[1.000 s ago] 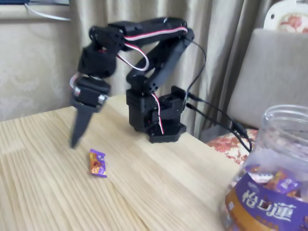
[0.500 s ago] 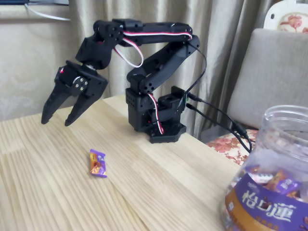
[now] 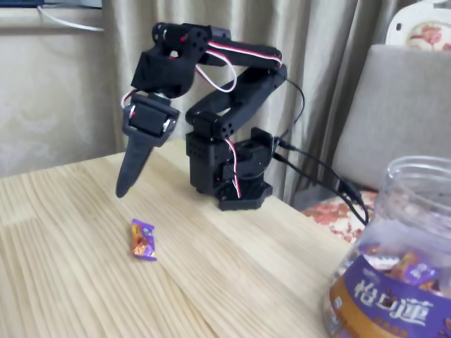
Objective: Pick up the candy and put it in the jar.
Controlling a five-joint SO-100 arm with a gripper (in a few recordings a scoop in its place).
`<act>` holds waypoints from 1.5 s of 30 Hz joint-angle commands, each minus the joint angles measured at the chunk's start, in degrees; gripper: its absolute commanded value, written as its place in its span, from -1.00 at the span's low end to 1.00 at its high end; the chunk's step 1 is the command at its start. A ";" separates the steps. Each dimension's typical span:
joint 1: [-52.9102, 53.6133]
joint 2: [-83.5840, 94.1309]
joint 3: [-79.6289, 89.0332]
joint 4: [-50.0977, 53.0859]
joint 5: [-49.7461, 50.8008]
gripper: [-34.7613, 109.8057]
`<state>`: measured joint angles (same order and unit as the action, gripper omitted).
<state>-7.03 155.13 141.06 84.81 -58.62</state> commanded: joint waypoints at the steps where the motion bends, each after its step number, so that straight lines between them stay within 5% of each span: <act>1: 1.67 -3.52 -0.35 -0.70 -13.97 0.07; 9: 0.35 -18.02 -14.41 14.06 -33.40 0.07; 16: -11.16 -10.99 -14.94 22.50 -36.65 0.06; 24: -20.83 -4.57 -7.65 13.71 -30.23 0.06; 45: -11.25 -15.29 -14.41 8.00 -13.45 0.03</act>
<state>-16.96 140.71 131.48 93.34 -72.86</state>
